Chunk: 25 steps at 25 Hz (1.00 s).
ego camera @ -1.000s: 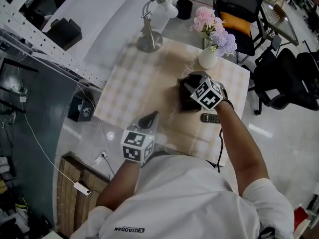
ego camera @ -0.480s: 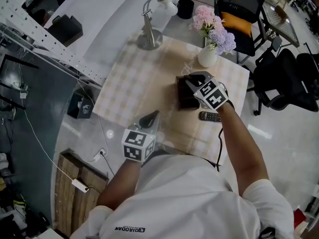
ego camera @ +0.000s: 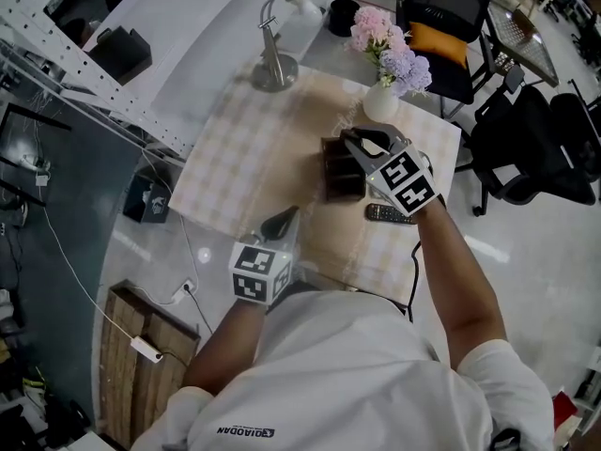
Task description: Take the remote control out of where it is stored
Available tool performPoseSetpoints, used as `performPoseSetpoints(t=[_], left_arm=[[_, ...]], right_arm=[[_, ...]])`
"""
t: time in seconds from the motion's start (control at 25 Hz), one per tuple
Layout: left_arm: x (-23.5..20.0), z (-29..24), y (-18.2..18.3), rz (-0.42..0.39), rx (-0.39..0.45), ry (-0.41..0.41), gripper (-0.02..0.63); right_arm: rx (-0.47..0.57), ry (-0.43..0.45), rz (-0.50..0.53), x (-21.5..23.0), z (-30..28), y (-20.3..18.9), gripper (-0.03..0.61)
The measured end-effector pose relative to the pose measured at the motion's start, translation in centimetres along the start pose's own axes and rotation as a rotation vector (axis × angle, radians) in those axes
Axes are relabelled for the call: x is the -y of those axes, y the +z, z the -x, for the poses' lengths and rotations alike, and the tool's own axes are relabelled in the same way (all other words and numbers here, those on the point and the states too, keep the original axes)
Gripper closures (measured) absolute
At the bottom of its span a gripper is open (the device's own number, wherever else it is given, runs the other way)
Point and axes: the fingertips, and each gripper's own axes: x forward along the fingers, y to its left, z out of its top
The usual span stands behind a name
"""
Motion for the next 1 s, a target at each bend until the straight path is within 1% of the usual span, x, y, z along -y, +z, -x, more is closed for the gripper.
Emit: performPoseSetpoints(t=[0.12, 0.2, 0.36, 0.56, 0.8, 1.0], left_arm=[[0.9, 0.1, 0.1, -0.003, 0.016, 0.009, 0.611], [1.5, 0.3, 0.2, -0.006, 0.023, 0.012, 0.611], [2.7, 0.4, 0.1, -0.009, 0.03, 0.015, 0.611], [4.2, 0.4, -0.4, -0.014, 0.027, 0.013, 0.611], [5.3, 0.4, -0.3, -0.025, 0.029, 0.017, 0.611], [6.2, 0.4, -0.2, -0.035, 0.033, 0.016, 0.611]], right_arm=[[0.037, -0.018, 0.023, 0.0, 2.2, 1.3, 0.505], [0.056, -0.029, 0.021, 0.0, 3.5, 1.7, 0.505], [0.087, -0.047, -0.029, 0.0, 5.8, 1.5, 0.505], [0.098, -0.045, -0.092, -0.8, 7.9, -0.2, 0.505], [0.109, -0.043, -0.191, -2.0, 9.7, -2.8, 0.506], [0.122, -0.046, -0.342, -2.4, 11.0, -5.5, 0.506]])
